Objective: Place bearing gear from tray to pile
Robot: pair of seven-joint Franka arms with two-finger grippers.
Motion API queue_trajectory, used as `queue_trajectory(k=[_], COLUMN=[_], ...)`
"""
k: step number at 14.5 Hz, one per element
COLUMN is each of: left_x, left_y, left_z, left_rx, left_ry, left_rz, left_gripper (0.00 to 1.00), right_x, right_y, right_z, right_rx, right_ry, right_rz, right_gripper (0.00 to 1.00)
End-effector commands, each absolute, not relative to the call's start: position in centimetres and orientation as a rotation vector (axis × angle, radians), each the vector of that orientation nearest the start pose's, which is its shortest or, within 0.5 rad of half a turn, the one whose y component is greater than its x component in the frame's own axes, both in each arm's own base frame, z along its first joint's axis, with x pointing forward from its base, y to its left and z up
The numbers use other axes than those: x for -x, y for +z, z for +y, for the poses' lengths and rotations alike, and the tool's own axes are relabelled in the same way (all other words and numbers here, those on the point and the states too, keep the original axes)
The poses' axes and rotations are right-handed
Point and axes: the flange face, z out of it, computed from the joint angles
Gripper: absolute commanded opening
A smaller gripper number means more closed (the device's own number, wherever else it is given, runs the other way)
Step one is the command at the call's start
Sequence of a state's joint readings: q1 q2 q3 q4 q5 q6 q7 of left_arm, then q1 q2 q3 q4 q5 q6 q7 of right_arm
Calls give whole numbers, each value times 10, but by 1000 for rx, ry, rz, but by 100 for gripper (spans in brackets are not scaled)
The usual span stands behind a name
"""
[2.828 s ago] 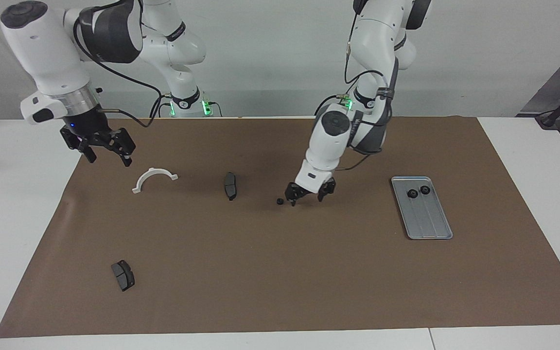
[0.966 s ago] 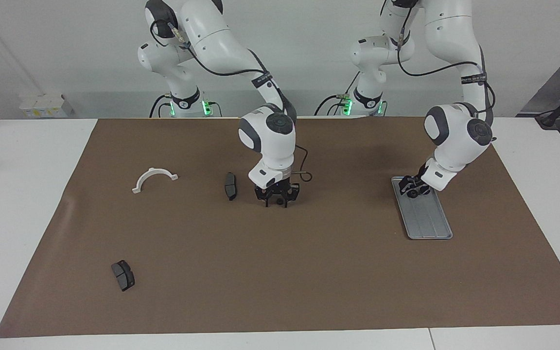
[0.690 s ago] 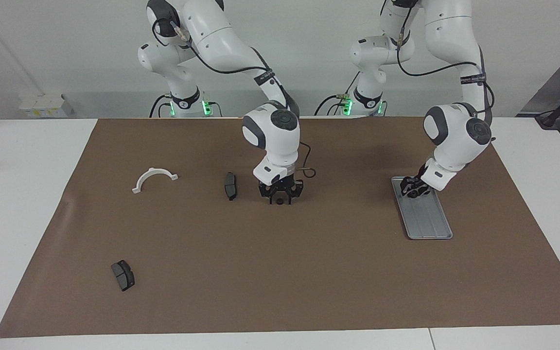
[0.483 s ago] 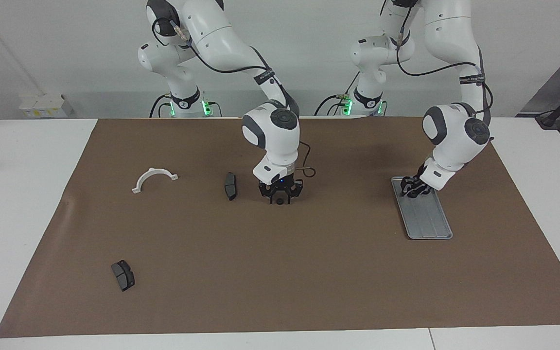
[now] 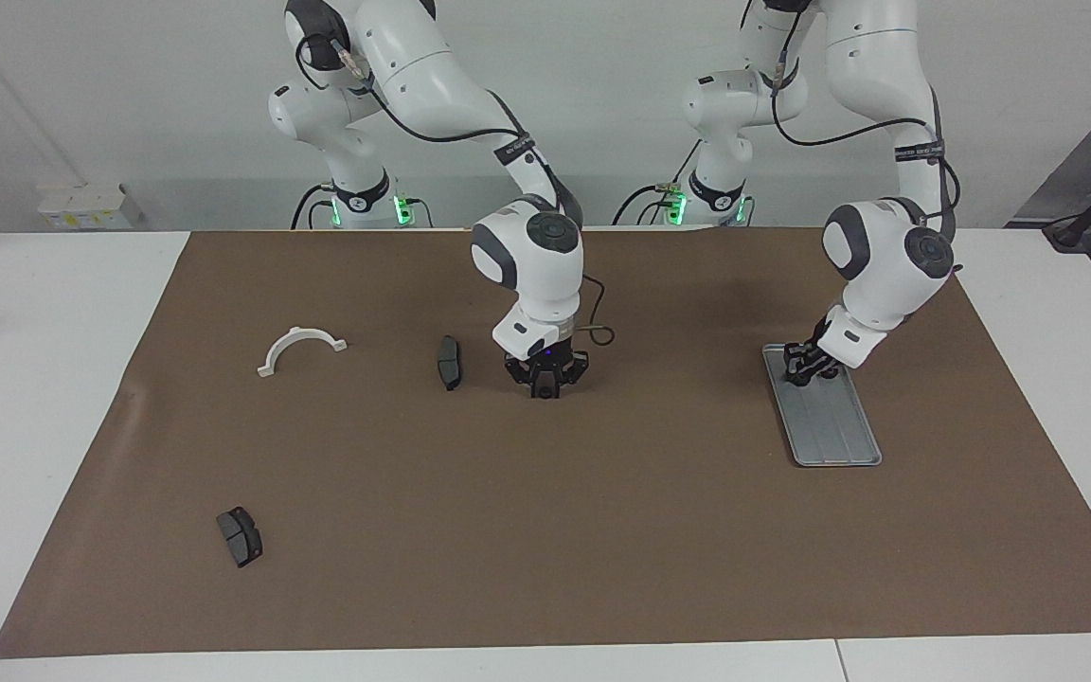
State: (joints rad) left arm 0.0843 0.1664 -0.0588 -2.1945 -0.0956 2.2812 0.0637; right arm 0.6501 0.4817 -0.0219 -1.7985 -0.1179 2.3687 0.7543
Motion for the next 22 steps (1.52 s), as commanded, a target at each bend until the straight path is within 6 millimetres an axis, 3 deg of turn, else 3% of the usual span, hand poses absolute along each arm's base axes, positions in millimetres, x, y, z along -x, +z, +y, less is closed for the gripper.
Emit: queue_trajectory(k=[1,3,4,6,8,10,11,13,16,18,20,22], left_x=[-546,-563,-572,-584,-586,-577,-568,-547,-495,-468,-451,-443], left_y=[317,340,354,369,372,373,372,374,368,366,361,352], left_z=[12,11,9,-14,-57,-120,-161,-228,-326,-369,-396,-408], left_rx=[3225,3233,3239,3241,3236,3227,3222,3220,3245,3281,3306,3314], left_ry=[75,51,41,48,36,44,46,23,-42,-95,-107,-107], left_rz=[-34,-45,-52,-97,-173,-277,-339,-432,-532,-569,-518,-484], left_gripper=[22,22,21,21,21,21,21,21,21,22,28,49], right_x=[-530,-537,-543,-557,-574,-592,-605,-618,-622,-620,-622,-624], right_y=[293,306,325,369,411,432,434,431,417,400,381,361], right_z=[384,378,366,323,261,187,139,67,-27,-59,-66,-70], right_rx=[3145,3144,3141,3154,3163,3183,3190,3172,3146,3123,3119,3118], right_ry=[-230,-239,-240,-211,-173,-147,-144,-139,-111,-127,-144,-182], right_rz=[91,100,126,145,148,158,140,105,84,89,106,121], right_gripper=[0,0,0,0,0,0,0,0,0,0,0,0])
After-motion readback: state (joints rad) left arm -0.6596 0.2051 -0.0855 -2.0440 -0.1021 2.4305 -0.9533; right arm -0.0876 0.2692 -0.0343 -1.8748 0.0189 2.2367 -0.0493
